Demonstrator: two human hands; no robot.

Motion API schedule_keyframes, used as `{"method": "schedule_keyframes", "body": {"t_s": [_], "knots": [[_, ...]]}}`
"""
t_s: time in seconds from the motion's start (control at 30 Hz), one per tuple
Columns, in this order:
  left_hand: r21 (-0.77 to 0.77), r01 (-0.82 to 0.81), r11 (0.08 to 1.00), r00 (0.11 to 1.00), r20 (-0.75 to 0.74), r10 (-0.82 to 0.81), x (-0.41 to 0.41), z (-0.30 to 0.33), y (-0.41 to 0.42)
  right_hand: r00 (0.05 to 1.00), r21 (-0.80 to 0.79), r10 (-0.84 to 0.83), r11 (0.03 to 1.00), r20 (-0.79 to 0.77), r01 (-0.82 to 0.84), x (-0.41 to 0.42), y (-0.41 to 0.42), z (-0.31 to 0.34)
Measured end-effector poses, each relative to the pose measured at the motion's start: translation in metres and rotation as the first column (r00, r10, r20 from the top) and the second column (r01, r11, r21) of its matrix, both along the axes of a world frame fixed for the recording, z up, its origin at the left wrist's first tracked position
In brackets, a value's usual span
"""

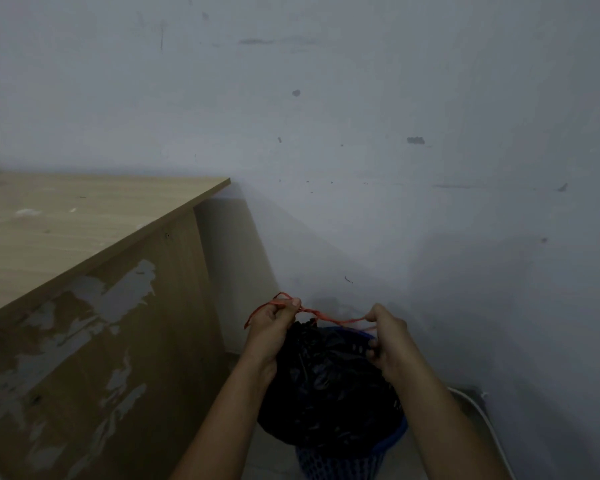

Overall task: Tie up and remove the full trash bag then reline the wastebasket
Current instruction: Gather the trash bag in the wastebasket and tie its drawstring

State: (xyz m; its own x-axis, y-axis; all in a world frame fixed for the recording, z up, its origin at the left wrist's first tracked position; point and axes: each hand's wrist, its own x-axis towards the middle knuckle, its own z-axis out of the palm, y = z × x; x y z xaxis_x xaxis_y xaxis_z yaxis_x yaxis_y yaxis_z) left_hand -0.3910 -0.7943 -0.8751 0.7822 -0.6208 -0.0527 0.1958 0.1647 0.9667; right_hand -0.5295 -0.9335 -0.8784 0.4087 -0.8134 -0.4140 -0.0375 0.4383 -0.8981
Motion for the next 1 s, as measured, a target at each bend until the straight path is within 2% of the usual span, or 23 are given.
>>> {"method": "schedule_keyframes", "body": {"t_s": [0.07, 0.1, 0.17, 0.2, 0.27, 0.33, 0.4, 0.63, 0.7, 0.8, 0.9, 1.0], "knots": [[0.000, 0.001, 1.000, 1.000, 0.015, -0.001, -0.001, 0.001, -0.002, 0.986, -0.268, -0.064, 0.963, -0.154, 0.021, 0.001, 0.007, 0.000], [0.006, -0.001, 1.000, 1.000, 0.022, 0.001, -0.003, 0.002, -0.002, 0.980, -0.442, -0.110, 0.897, -0.164, 0.027, 0.000, 0.013, 0.000], [0.003, -0.002, 1.000, 0.999, 0.039, 0.002, -0.005, 0.002, -0.004, 0.985, -0.755, -0.121, 0.655, -0.125, -0.016, -0.003, 0.024, 0.000], [-0.006, -0.001, 1.000, 0.999, 0.041, 0.002, -0.005, 0.001, -0.006, 0.991, -0.834, -0.065, 0.548, -0.119, -0.064, -0.002, 0.027, -0.001], [-0.027, 0.018, 0.999, 0.999, 0.045, -0.017, -0.006, 0.001, -0.007, 0.963, -0.856, 0.096, 0.442, -0.252, -0.268, 0.002, 0.030, -0.001], [-0.056, 0.043, 0.998, 0.998, 0.039, -0.040, -0.008, 0.003, -0.008, 0.886, -0.779, 0.192, 0.424, -0.421, -0.462, 0.007, 0.030, 0.000], [-0.067, 0.042, 0.997, 0.998, 0.051, -0.039, -0.009, 0.004, -0.008, 0.868, -0.756, 0.211, 0.427, -0.451, -0.496, 0.010, 0.031, 0.001], [-0.037, 0.064, 0.997, 0.998, 0.027, -0.063, -0.009, -0.001, -0.011, 0.916, -0.783, 0.108, 0.487, -0.385, -0.387, 0.001, 0.032, 0.004], [-0.065, -0.025, 0.998, 1.000, 0.008, 0.026, -0.005, -0.002, -0.016, 0.931, -0.779, 0.081, 0.526, -0.355, -0.343, -0.003, 0.025, 0.006], [-0.052, -0.174, 0.983, 0.985, -0.008, 0.174, 0.008, 0.002, -0.012, 0.966, -0.805, -0.039, 0.561, -0.256, -0.191, -0.019, 0.003, 0.008], [0.000, -0.215, 0.977, 0.975, 0.064, 0.215, 0.011, 0.009, -0.007, 0.981, -0.807, -0.092, 0.585, -0.170, -0.085, -0.031, -0.013, 0.010], [-0.024, -0.218, 0.976, 0.970, 0.100, 0.220, 0.003, 0.011, -0.013, 0.978, -0.818, -0.151, 0.575, -0.142, -0.030, -0.035, -0.015, 0.013]]}}
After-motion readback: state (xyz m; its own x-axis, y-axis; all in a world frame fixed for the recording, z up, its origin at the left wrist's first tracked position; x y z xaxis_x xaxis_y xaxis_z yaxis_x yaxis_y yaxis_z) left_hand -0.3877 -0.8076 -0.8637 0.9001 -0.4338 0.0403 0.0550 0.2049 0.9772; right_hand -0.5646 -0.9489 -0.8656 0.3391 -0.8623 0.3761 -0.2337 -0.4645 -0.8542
